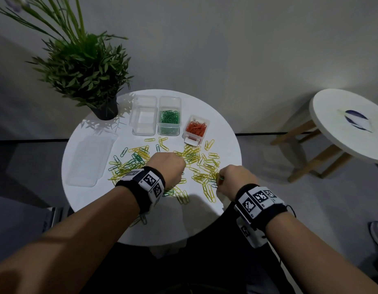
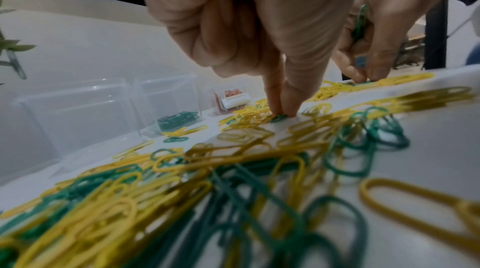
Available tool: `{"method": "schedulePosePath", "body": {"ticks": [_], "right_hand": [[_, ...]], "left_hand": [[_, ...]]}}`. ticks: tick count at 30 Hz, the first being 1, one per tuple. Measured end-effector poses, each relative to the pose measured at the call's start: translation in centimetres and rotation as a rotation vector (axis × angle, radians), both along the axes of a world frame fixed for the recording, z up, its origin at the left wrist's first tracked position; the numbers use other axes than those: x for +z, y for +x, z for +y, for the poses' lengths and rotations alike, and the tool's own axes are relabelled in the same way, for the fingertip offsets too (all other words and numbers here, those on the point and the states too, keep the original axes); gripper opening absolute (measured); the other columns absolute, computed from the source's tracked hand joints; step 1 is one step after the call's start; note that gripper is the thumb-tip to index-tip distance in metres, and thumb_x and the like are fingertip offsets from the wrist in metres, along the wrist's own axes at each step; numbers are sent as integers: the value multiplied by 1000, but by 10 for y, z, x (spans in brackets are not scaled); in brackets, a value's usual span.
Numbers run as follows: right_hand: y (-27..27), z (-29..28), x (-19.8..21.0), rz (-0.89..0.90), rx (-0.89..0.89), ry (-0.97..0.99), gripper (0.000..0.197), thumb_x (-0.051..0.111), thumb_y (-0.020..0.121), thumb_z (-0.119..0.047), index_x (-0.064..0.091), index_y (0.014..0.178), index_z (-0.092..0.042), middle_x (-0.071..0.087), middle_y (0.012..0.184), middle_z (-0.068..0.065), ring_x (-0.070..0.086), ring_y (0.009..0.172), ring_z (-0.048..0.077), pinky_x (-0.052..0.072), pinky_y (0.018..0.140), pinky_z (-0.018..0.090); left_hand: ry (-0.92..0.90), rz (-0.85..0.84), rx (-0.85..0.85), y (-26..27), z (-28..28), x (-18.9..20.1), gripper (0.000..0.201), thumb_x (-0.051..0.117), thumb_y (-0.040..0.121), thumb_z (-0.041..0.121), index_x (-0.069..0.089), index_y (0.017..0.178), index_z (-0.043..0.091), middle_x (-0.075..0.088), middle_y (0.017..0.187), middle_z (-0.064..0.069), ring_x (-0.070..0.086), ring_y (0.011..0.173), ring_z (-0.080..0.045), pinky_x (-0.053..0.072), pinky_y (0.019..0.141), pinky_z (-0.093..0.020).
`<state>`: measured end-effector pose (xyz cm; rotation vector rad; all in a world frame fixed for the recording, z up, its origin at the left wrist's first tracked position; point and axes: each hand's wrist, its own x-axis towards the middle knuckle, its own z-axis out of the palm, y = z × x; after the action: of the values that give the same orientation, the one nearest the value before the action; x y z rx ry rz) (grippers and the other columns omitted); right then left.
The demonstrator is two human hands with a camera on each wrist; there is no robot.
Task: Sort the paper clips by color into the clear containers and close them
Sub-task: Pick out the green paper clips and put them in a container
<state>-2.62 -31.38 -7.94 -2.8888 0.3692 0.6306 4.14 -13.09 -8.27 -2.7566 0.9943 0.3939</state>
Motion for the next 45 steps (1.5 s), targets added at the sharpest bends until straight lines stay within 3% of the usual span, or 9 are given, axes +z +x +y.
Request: {"method": "schedulePosePath", "body": {"ticks": [7, 14, 19, 24, 26, 31, 37, 41, 45], "right_hand": [[-8, 4, -4, 24, 59, -31, 12, 59, 82, -20, 65, 93, -20, 66, 94, 2, 62, 90, 25, 51, 73, 29], [-4, 5, -5, 141, 49, 60, 13, 64, 74, -21, 63, 86, -15, 65, 84, 1, 62, 78, 21, 44, 58, 24], [-15, 6, -5, 105, 105, 15, 16, 54, 81, -30, 58, 90, -18, 61, 88, 0, 56, 79, 22, 42, 62, 26], [-10, -10, 8, 56, 19, 152, 24, 42, 92, -23, 49, 70, -16, 53, 83, 3, 54, 85, 27, 43, 73, 30], [-3, -17, 8, -19, -56, 271, 31, 41, 95, -16, 42, 65, -14, 47, 75, 5, 46, 76, 24, 36, 69, 30], [4, -23, 5, -167, -718, 959, 35, 39, 89, -7, 35, 55, -13, 34, 40, -2, 24, 31, 10, 18, 35, 14], [6, -35, -9, 6, -831, 1265, 22, 36, 92, -3, 54, 81, -11, 44, 58, 4, 24, 41, 10, 14, 38, 14], [11, -35, -15, 81, -696, 1183, 27, 50, 95, -29, 55, 74, -13, 37, 61, 0, 24, 45, 10, 14, 40, 17], [14, -36, -14, 129, -730, 1151, 48, 56, 87, -57, 46, 61, -18, 37, 54, -3, 24, 45, 11, 16, 41, 19]], "left_hand": [[99, 10, -114, -4, -7, 3, 16, 44, 93, 16, 60, 94, 13, 66, 96, -4, 61, 84, -28, 44, 67, -32], [56, 47, -98, -1, -6, 3, 16, 49, 92, 22, 58, 104, 16, 65, 102, -5, 61, 92, -28, 40, 68, -31], [-165, 102, 62, 4, 6, 3, 16, 48, 89, 26, 62, 94, 21, 66, 91, 2, 60, 89, -23, 44, 69, -30], [-266, 133, 177, 13, 18, 6, 16, 54, 90, 29, 69, 96, 30, 68, 98, 7, 60, 97, -18, 45, 75, -29], [-270, 136, 195, 13, 17, 5, 14, 58, 88, 32, 71, 91, 29, 69, 95, 8, 60, 96, -17, 46, 74, -28], [-147, 81, 114, 4, 2, 4, 19, 56, 89, 33, 69, 99, 25, 67, 101, 2, 60, 99, -22, 40, 72, -29], [-17, 34, 19, 5, -9, 3, 16, 49, 88, 19, 65, 90, 18, 66, 91, -2, 55, 79, -25, 43, 67, -29], [-36, 23, 11, 5, -10, 3, 16, 47, 89, 22, 61, 92, 16, 65, 88, -3, 51, 72, -25, 42, 65, -30], [-361, 168, 308, 13, 2, 0, 21, 37, 95, 30, 52, 92, 15, 62, 88, -7, 52, 78, -27, 37, 64, -32]]}}
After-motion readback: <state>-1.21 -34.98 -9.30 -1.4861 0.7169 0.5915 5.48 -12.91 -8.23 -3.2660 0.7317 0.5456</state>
